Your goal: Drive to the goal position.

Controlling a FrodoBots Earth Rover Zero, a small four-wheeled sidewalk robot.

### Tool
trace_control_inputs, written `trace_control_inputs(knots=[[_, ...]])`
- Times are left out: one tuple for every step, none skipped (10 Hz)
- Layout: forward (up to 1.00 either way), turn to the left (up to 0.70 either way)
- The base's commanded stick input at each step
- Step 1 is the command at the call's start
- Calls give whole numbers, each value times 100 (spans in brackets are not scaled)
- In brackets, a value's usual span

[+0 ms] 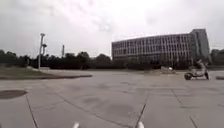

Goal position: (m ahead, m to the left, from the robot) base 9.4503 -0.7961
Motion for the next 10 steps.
trace_control_inputs(knots=[[85,0],[85,0],[85,0],[85,0],[85,0],[85,0],[85,0],[85,0],[85,0],[85,-20]])
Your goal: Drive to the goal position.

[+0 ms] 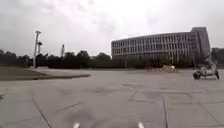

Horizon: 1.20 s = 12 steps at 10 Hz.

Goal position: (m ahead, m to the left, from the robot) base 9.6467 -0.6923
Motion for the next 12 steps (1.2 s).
trace_control_inputs(knots=[[85,-32],[85,-34],[85,-34],[85,-33],[85,-24],[85,0],[85,0],[85,0],[85,0],[85,0],[85,0],[85,0]])
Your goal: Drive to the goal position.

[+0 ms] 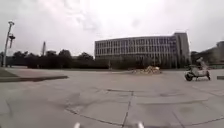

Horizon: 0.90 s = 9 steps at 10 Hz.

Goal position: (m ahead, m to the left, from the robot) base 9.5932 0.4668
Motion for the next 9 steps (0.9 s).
trace_control_inputs(knots=[[85,-2],[85,-12],[85,-22],[85,-24],[85,-7],[85,0],[85,0],[85,0],[85,0]])
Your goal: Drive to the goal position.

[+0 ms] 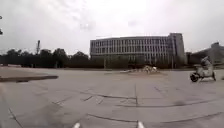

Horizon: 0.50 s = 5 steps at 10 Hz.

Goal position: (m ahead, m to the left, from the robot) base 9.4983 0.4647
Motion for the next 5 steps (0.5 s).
trace_control_inputs(knots=[[85,0],[85,0],[85,0],[85,0],[85,-6]])
